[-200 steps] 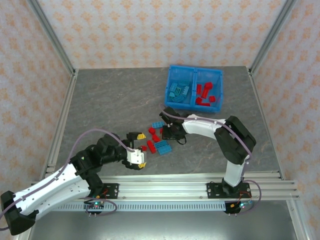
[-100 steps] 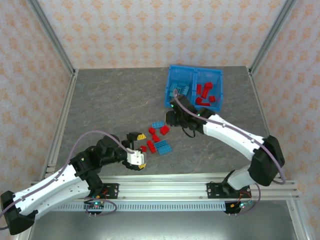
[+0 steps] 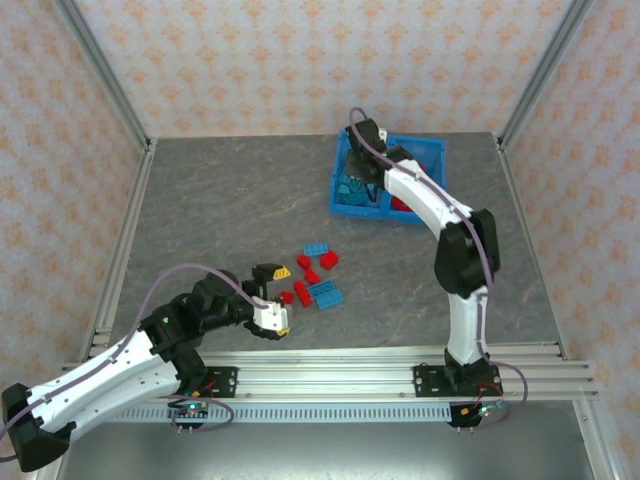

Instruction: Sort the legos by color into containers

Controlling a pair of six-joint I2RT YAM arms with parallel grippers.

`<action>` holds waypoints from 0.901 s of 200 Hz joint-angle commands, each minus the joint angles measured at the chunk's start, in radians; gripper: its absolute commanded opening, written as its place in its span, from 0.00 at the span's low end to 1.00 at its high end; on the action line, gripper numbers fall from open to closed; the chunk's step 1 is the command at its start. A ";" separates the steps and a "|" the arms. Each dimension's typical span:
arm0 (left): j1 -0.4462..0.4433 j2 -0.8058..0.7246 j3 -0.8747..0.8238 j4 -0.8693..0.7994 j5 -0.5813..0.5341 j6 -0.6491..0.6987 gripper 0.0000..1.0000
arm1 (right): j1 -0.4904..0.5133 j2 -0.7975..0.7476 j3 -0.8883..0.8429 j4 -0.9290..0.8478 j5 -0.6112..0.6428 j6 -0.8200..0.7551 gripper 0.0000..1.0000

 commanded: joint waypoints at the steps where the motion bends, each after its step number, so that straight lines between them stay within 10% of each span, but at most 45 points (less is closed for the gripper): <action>1: 0.005 -0.009 0.013 0.030 0.027 0.003 1.00 | -0.033 0.125 0.148 -0.112 -0.010 -0.008 0.28; 82: 0.006 -0.038 -0.006 0.051 -0.018 0.004 1.00 | -0.058 0.281 0.429 -0.246 -0.025 -0.028 0.51; 180: 0.005 -0.029 0.019 -0.072 0.025 0.079 1.00 | 0.181 -0.341 -0.443 -0.004 -0.223 -0.328 0.70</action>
